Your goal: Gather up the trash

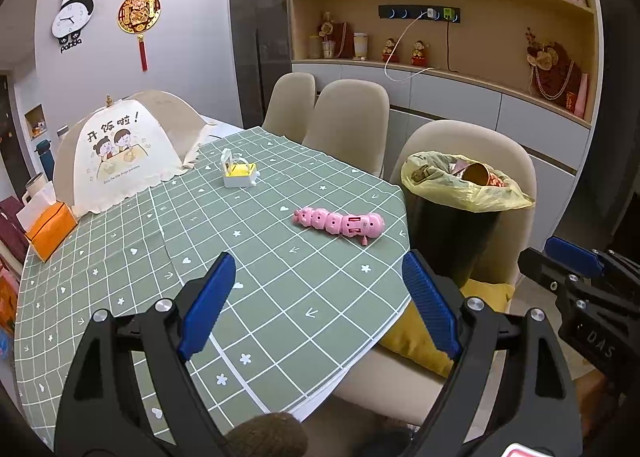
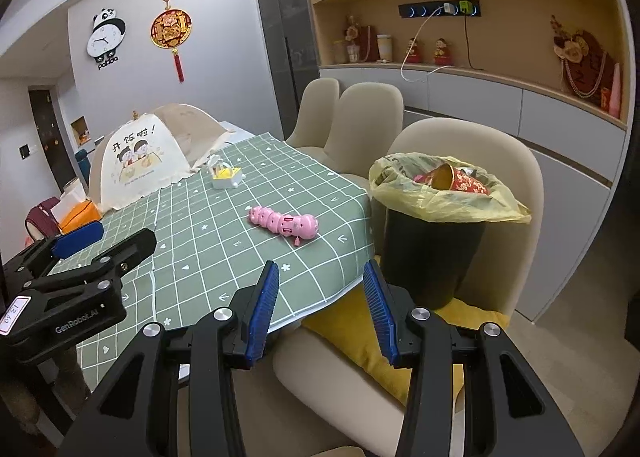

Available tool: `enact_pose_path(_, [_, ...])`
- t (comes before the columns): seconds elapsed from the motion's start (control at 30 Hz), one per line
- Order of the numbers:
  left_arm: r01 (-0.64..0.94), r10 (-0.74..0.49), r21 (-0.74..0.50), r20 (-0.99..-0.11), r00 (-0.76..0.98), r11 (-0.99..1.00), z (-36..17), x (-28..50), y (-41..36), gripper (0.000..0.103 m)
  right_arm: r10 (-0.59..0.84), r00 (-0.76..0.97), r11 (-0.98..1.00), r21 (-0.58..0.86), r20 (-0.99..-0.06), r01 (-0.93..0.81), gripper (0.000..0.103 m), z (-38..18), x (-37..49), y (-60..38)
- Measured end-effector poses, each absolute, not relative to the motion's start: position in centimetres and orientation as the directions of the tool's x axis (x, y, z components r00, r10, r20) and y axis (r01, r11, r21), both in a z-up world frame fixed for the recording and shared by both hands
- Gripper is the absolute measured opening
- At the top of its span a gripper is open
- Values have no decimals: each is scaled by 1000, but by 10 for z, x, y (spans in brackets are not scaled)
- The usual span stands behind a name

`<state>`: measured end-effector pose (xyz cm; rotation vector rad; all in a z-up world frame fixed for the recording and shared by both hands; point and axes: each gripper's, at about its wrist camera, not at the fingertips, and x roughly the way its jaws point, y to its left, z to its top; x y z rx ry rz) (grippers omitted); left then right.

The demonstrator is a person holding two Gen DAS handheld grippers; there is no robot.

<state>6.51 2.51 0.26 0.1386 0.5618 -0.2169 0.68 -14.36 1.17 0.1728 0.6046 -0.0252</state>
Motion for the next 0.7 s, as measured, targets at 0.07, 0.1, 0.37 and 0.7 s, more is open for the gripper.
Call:
enact_pose_path(0.07, [245, -169, 70, -543, 823, 967, 2, 65, 26, 81, 22, 823, 985, 151, -568, 78, 42, 12, 6, -143])
enact_pose_path(0.1, [246, -169, 71, -543, 822, 967, 2, 66, 27, 81, 19, 823, 985, 151, -567, 81, 42, 11, 6, -144])
enact_pose_path(0.37, [250, -175, 63, -551, 816, 966, 1, 68, 30, 81, 5, 824, 986, 138, -567, 89, 42, 12, 9, -140])
enact_pose_path(0.7, [257, -187, 48, -560, 807, 965, -2, 70, 36, 81, -3, 820, 987, 131, -573, 95, 42, 11, 10, -138])
